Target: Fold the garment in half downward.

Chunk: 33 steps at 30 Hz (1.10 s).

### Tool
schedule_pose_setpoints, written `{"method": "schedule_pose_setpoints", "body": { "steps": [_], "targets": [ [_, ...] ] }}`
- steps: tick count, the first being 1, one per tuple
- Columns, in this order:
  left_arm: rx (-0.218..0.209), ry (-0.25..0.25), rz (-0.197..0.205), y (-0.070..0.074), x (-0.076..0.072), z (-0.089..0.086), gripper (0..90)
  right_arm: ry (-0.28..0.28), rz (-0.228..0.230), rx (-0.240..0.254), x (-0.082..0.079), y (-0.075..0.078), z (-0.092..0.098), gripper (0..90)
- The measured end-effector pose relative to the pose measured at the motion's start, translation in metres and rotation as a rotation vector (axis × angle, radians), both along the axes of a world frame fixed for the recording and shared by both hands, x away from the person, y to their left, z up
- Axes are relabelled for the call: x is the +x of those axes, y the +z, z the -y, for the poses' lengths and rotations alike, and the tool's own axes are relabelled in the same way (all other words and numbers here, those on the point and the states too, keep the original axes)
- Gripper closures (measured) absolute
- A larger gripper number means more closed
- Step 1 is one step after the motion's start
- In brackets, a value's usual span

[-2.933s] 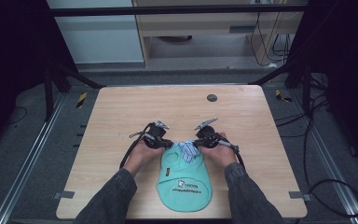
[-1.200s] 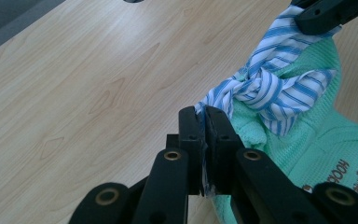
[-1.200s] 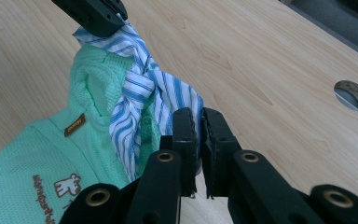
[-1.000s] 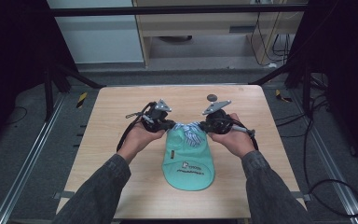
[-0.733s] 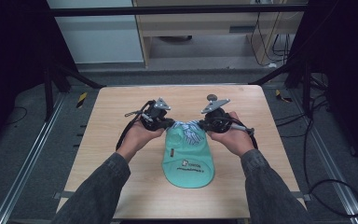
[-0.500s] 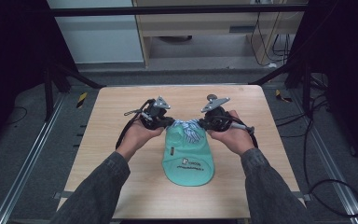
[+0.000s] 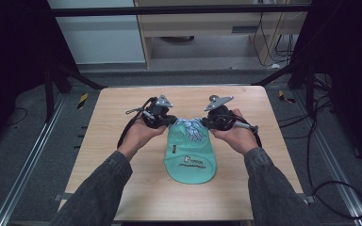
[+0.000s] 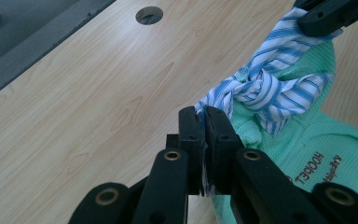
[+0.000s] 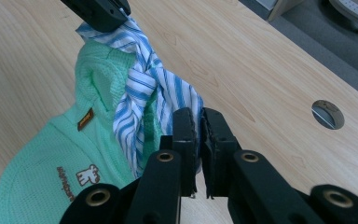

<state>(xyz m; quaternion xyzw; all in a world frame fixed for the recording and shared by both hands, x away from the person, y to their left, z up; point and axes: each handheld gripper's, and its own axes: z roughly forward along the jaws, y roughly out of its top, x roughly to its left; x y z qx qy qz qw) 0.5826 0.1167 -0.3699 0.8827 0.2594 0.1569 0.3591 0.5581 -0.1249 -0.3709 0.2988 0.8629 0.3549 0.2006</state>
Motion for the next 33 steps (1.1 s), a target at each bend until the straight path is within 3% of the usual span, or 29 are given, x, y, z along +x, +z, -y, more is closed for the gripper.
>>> {"method": "schedule_pose_setpoints", "body": {
  "steps": [15, 17, 33],
  "targets": [
    [0.005, 0.003, 0.026, 0.011, 0.004, 0.002, 86.5, -0.019, 0.017, 0.002, 0.001, 0.01, 0.0, 84.8],
    [-0.018, 0.009, 0.027, 0.01, 0.003, 0.001, 86.4, -0.02, 0.016, 0.004, 0.001, 0.009, 0.001, 84.8],
    [0.002, 0.002, 0.027, 0.01, 0.007, 0.006, 86.5, -0.029, 0.013, -0.003, 0.004, 0.006, 0.003, 84.8]
  ]
}}
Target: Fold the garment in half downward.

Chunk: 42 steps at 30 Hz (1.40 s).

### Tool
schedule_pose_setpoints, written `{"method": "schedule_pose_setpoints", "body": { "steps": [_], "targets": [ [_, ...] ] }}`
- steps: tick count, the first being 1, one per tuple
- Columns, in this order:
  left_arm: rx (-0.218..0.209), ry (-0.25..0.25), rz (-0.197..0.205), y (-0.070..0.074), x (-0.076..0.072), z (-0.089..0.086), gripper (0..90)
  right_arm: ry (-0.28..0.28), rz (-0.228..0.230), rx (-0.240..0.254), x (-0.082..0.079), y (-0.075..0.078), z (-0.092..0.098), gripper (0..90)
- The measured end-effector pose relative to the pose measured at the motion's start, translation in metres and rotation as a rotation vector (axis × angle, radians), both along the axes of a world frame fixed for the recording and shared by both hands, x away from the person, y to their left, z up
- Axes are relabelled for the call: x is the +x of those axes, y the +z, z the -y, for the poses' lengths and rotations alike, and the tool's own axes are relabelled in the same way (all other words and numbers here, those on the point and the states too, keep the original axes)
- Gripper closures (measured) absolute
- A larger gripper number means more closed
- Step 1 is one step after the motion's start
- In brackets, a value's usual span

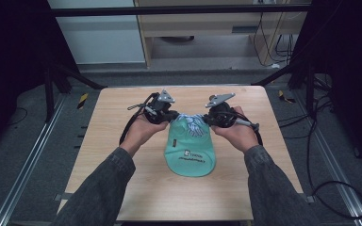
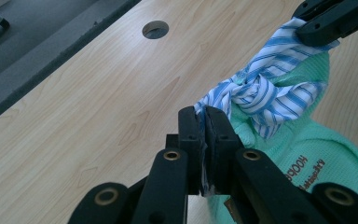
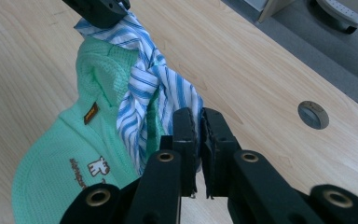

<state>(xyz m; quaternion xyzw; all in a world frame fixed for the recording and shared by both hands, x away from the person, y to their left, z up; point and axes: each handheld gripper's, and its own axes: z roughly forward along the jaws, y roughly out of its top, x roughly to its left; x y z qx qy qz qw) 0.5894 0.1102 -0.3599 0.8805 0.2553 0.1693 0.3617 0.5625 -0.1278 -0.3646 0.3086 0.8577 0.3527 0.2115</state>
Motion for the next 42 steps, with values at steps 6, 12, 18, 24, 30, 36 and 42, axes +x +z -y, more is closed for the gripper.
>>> {"method": "schedule_pose_setpoints", "body": {
  "steps": [6, 12, 18, 24, 30, 36, 42],
  "targets": [
    [-0.006, 0.007, 0.006, 0.002, 0.002, 0.002, 86.5, -0.015, 0.003, 0.003, 0.003, 0.002, 0.002, 84.8],
    [0.005, 0.008, 0.005, 0.002, 0.006, 0.004, 86.5, -0.023, -0.001, 0.005, 0.007, 0.002, 0.002, 84.8],
    [-0.003, 0.021, 0.003, 0.004, 0.012, 0.005, 86.4, -0.041, -0.004, 0.027, 0.014, -0.001, 0.003, 84.8],
    [0.014, 0.002, 0.02, 0.0, 0.006, 0.008, 86.4, -0.037, 0.003, 0.015, 0.013, -0.005, 0.004, 84.8],
    [0.032, -0.012, 0.04, -0.003, -0.003, 0.01, 86.4, -0.025, 0.02, 0.008, 0.003, -0.011, 0.007, 84.7],
    [0.051, -0.029, 0.072, -0.005, -0.014, 0.009, 86.3, -0.003, 0.034, 0.006, -0.007, -0.014, 0.007, 84.7],
    [0.054, -0.046, 0.081, -0.01, -0.023, 0.006, 86.3, 0.017, 0.038, 0.002, -0.017, -0.018, 0.005, 84.6]
  ]
}}
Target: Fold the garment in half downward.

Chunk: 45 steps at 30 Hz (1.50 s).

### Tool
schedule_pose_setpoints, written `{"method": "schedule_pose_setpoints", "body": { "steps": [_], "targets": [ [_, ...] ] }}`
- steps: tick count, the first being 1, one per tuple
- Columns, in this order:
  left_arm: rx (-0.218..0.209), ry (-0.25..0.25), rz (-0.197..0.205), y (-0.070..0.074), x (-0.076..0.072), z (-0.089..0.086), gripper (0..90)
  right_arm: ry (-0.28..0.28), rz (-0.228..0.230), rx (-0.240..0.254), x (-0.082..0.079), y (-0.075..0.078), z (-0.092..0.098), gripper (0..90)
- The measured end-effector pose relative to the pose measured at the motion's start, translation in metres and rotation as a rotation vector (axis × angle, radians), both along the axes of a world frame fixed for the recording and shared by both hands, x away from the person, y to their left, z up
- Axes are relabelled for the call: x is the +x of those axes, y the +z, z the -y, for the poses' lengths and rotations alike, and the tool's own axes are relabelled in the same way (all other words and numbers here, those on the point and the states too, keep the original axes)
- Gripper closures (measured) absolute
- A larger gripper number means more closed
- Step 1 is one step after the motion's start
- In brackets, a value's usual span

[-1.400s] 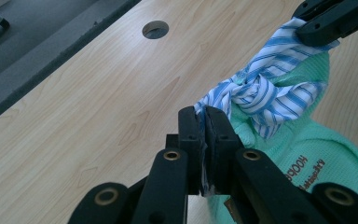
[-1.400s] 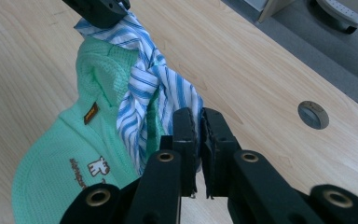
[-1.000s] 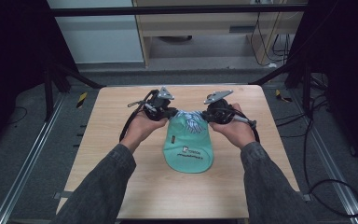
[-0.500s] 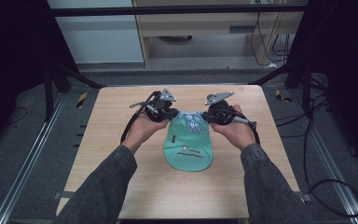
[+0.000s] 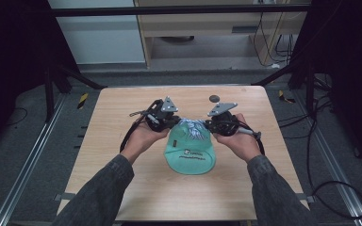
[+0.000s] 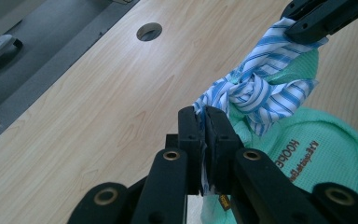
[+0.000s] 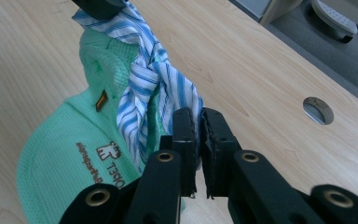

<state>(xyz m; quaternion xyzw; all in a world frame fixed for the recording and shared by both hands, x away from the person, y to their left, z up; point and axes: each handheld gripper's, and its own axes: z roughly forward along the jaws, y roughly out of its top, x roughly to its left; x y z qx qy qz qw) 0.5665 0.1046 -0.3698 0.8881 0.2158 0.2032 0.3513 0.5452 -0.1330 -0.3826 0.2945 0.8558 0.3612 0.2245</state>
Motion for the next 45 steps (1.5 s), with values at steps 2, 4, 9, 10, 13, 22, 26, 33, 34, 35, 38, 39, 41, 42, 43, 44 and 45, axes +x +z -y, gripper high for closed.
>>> {"method": "schedule_pose_setpoints", "body": {
  "steps": [2, 4, 9, 10, 13, 22, 26, 33, 34, 35, 38, 39, 41, 42, 43, 44, 45],
  "targets": [
    [-0.003, -0.001, 0.0, -0.003, -0.003, -0.002, 86.3, 0.006, 0.0, -0.004, -0.003, -0.002, -0.001, 84.6],
    [-0.011, -0.004, 0.0, -0.004, -0.007, -0.003, 86.2, 0.013, 0.001, -0.013, -0.005, -0.004, -0.001, 84.6],
    [-0.008, -0.015, 0.001, -0.007, -0.014, -0.005, 86.2, 0.027, -0.003, -0.015, -0.012, -0.008, -0.003, 84.6],
    [-0.008, -0.015, 0.0, -0.007, -0.015, -0.005, 86.1, 0.031, -0.001, -0.02, -0.013, -0.008, -0.003, 84.6],
    [-0.01, -0.018, 0.0, -0.009, -0.017, -0.005, 86.1, 0.038, -0.003, -0.02, -0.015, -0.01, -0.003, 84.6],
    [-0.022, -0.027, -0.018, -0.019, -0.026, -0.006, 86.0, 0.048, -0.015, -0.024, -0.023, -0.02, -0.001, 84.5],
    [-0.028, -0.032, -0.023, -0.022, -0.03, -0.006, 86.0, 0.05, -0.02, -0.022, -0.026, -0.025, 0.0, 84.5],
    [-0.065, -0.037, -0.046, -0.03, -0.038, -0.009, 85.8, 0.054, -0.015, -0.016, -0.033, -0.031, 0.002, 84.2],
    [-0.063, -0.038, -0.049, -0.032, -0.039, -0.008, 85.8, 0.05, -0.012, -0.019, -0.034, -0.032, 0.002, 84.2],
    [-0.062, -0.038, -0.049, -0.033, -0.04, -0.008, 85.8, 0.048, -0.011, -0.022, -0.036, -0.034, 0.002, 84.3],
    [-0.056, -0.044, -0.057, -0.036, -0.042, -0.008, 85.9, 0.05, -0.015, -0.021, -0.038, -0.038, 0.002, 84.2],
    [-0.056, -0.044, -0.058, -0.037, -0.043, -0.008, 85.8, 0.049, -0.018, -0.021, -0.04, -0.04, 0.002, 84.3],
    [-0.057, -0.045, -0.06, -0.038, -0.044, -0.009, 85.8, 0.055, -0.02, -0.022, -0.041, -0.042, 0.001, 84.2],
    [-0.061, -0.045, -0.063, -0.04, -0.045, -0.01, 85.8, 0.058, -0.02, -0.02, -0.042, -0.043, 0.001, 84.2],
    [-0.063, -0.044, -0.063, -0.041, -0.045, -0.011, 85.8, 0.059, -0.02, -0.025, -0.043, -0.044, 0.001, 84.2],
    [-0.064, -0.047, -0.065, -0.042, -0.046, -0.011, 85.8, 0.061, -0.019, -0.02, -0.044, -0.045, 0.001, 84.1],
    [-0.065, -0.045, -0.069, -0.043, -0.047, -0.012, 85.8, 0.062, -0.021, -0.022, -0.045, -0.045, 0.001, 84.1]
  ]
}}
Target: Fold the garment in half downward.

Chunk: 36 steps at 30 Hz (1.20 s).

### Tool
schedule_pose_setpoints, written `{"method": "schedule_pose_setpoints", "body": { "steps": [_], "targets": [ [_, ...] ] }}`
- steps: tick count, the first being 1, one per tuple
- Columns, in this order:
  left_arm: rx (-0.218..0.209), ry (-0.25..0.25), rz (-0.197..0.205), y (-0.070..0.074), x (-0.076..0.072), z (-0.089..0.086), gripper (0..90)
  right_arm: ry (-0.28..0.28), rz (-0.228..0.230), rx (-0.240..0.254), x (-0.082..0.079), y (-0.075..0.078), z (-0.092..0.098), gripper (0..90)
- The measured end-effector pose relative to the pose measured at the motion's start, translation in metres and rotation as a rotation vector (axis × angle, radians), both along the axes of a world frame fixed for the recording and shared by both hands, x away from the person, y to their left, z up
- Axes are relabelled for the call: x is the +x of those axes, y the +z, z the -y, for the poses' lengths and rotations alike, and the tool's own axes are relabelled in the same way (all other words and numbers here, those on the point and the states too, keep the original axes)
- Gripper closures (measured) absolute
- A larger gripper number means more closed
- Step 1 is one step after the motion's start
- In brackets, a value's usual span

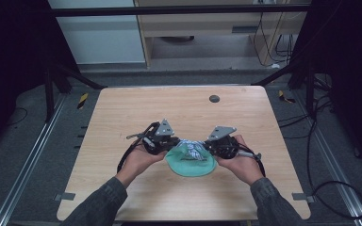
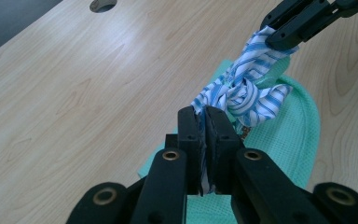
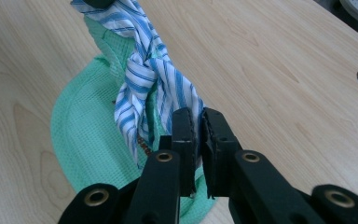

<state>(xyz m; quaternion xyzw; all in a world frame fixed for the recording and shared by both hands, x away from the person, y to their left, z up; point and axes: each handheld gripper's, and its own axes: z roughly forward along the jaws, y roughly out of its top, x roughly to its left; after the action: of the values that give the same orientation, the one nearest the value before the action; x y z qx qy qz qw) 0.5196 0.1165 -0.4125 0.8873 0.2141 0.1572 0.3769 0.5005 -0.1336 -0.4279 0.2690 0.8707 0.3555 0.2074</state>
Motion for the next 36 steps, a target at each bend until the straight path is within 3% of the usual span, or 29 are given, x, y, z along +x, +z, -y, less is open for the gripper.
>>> {"method": "schedule_pose_setpoints", "body": {
  "steps": [7, 36],
  "targets": [
    [-0.028, 0.007, -0.015, -0.01, -0.007, -0.004, 85.7, 0.016, -0.002, -0.013, -0.007, -0.006, -0.002, 83.3],
    [-0.009, -0.028, -0.049, -0.034, -0.026, -0.015, 85.0, 0.073, -0.041, -0.027, -0.027, -0.018, -0.003, 83.1]
  ]
}}
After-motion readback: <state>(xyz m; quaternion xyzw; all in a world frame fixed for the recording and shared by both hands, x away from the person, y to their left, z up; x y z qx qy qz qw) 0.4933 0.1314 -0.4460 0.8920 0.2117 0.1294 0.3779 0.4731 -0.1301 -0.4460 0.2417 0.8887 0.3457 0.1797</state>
